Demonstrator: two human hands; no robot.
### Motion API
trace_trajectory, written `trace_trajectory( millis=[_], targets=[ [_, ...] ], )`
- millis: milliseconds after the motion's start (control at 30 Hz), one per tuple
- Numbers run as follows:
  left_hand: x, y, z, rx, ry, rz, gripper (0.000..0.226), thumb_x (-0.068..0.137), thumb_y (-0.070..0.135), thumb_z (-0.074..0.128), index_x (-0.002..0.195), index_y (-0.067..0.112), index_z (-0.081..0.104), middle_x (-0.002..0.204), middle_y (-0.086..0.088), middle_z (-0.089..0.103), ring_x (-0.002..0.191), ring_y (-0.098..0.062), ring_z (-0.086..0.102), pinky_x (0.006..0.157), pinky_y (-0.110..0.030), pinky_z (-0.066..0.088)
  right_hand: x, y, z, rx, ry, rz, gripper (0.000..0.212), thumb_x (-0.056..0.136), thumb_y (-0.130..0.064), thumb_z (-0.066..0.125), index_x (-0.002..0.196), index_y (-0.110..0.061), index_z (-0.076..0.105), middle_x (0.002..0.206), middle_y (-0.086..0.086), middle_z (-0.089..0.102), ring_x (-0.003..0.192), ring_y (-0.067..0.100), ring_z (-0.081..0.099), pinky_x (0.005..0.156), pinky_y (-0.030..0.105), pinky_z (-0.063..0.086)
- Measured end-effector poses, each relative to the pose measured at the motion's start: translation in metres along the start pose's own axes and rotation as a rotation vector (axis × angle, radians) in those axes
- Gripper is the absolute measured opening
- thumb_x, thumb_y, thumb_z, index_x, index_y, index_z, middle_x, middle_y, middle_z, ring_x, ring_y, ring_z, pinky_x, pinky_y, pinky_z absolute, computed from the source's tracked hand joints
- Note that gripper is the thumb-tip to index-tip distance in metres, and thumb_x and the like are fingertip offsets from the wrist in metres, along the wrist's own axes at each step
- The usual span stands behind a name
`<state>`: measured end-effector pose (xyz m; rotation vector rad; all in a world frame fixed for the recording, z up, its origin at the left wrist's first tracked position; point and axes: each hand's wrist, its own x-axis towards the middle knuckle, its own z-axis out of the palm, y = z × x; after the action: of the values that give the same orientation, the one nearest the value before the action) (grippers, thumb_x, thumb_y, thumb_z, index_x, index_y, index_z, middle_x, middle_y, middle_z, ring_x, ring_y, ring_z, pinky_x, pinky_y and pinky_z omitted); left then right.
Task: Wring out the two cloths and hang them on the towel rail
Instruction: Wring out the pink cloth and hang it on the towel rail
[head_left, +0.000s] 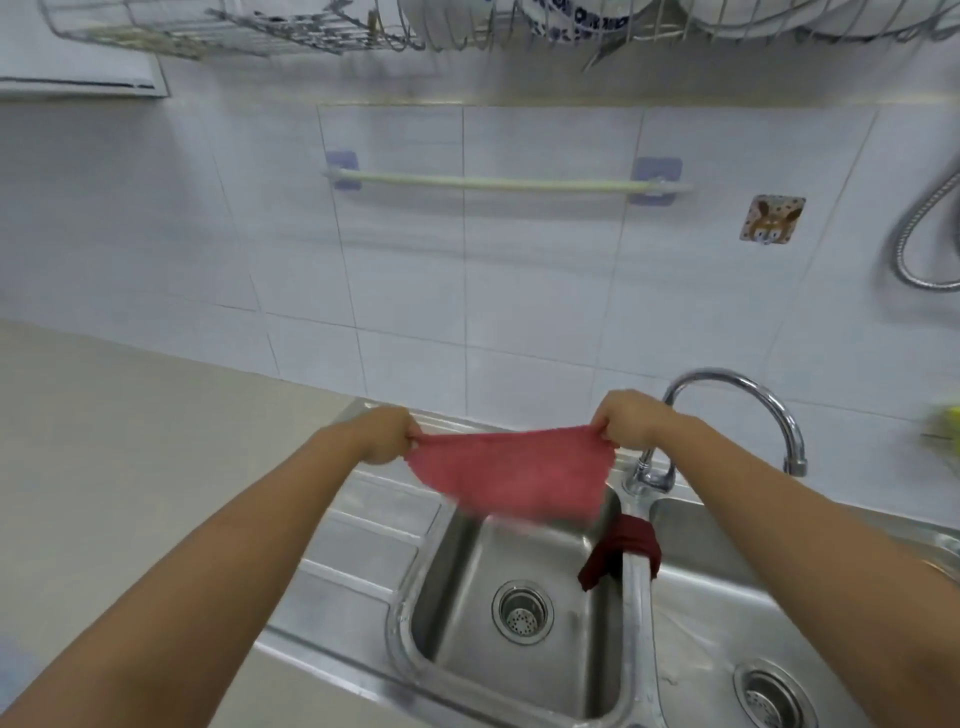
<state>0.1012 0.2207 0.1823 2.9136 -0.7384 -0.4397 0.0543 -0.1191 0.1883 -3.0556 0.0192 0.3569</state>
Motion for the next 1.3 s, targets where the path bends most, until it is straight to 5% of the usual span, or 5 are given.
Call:
trace_trajectory(
  millis=[367,467,633,800,1300],
  targets=[
    [-0.006,-0.004,0.030,-0.131,0.157,-0.043,0.025,0.090,0.007,0.046,0.080,0.013,0.069,0.095,-0.006,0.073,0.093,-0.027,0.064,0.081,-0.035,0.048,-0.003,-0.011,0.030,0.309,0.090,0.103,0.033,0.080,0.004,0.050,0.097,-0.005,0.076,0.100,0.013,0.074,0.097,0.025,0.067,0.087,0.034,0.054],
    [-0.015,0.007,-0.008,-0.168,0.541,-0.133,0.044,0.094,0.007,0.042,0.132,0.021,0.060,0.135,-0.006,0.061,0.123,-0.030,0.055,0.100,-0.037,0.042,-0.007,-0.028,-0.004,0.549,0.509,0.177,0.044,0.084,0.001,0.045,0.112,-0.019,0.073,0.120,0.004,0.069,0.115,0.024,0.061,0.099,0.033,0.048],
    [-0.027,0.011,-0.053,0.098,1.422,0.141,0.048,0.086,-0.010,0.051,0.132,0.004,0.056,0.128,-0.017,0.063,0.120,-0.035,0.059,0.107,-0.053,0.039,-0.026,-0.052,-0.051,0.486,1.441,-0.046,0.051,0.082,0.009,0.047,0.124,-0.014,0.065,0.124,0.007,0.067,0.120,0.028,0.059,0.102,0.038,0.043],
    [-0.018,-0.008,-0.017,0.059,0.144,-0.024,0.026,0.096,0.013,0.048,0.107,0.014,0.071,0.106,-0.011,0.071,0.097,-0.030,0.063,0.080,-0.032,0.045,-0.007,-0.031,0.001,0.026,0.356,0.192,0.033,0.084,-0.006,0.047,0.102,-0.020,0.071,0.104,0.006,0.070,0.093,0.032,0.065,0.073,0.033,0.049],
    [-0.008,0.007,-0.005,-0.239,0.608,-0.179,0.027,0.087,0.011,0.043,0.095,0.028,0.062,0.085,0.002,0.071,0.078,-0.024,0.063,0.062,-0.032,0.049,-0.016,-0.043,0.012,0.759,0.699,0.408,0.027,0.083,0.003,0.040,0.098,-0.010,0.059,0.098,0.011,0.065,0.080,0.026,0.055,0.065,0.031,0.042]
  ],
)
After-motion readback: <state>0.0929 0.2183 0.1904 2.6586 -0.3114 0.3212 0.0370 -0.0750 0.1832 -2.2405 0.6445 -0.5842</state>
